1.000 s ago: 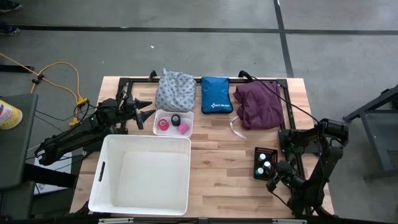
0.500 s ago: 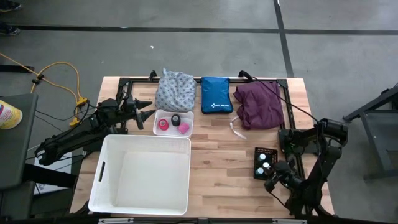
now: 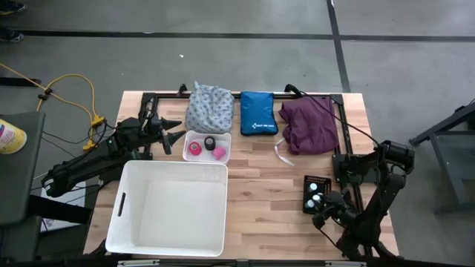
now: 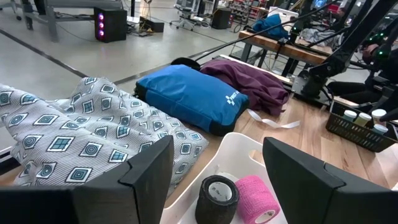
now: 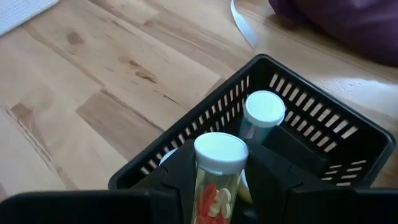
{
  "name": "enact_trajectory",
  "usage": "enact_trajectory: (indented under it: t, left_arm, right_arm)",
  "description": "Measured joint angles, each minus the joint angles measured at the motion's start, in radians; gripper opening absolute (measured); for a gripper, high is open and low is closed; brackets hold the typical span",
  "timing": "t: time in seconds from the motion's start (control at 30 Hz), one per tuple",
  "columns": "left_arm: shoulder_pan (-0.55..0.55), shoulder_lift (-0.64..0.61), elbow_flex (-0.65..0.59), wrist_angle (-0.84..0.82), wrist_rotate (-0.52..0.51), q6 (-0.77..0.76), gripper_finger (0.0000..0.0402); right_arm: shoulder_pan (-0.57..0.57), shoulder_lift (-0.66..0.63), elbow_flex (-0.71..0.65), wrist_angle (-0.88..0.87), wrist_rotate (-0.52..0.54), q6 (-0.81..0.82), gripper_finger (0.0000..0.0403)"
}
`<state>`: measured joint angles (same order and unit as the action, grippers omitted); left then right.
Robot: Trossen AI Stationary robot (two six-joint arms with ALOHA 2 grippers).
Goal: Pick & place medical supplies in basket/bin
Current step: Put the yellow pill bottle into the black bin
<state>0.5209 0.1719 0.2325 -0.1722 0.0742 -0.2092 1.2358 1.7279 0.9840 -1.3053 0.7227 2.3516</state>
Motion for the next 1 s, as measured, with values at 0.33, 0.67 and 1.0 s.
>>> enact_trajectory:
  t: [0.33, 0.67, 1.0]
  left_arm:
    - [0.000, 0.000, 0.000, 0.000, 0.000, 0.000, 0.0240]
    - [0.000, 0.000, 0.000, 0.000, 0.000, 0.000, 0.0240]
    - [0.000, 0.000, 0.000, 0.000, 0.000, 0.000, 0.0240]
  right_arm:
    - [0.000, -0.001, 0.000, 0.002, -0.001, -0.003, 0.0109]
    - [0.000, -0.001, 0.000, 0.004, -0.004, -0.024, 0.0109]
    - [0.001, -0.002, 0.000, 0.005, -0.019, -0.027, 0.0115]
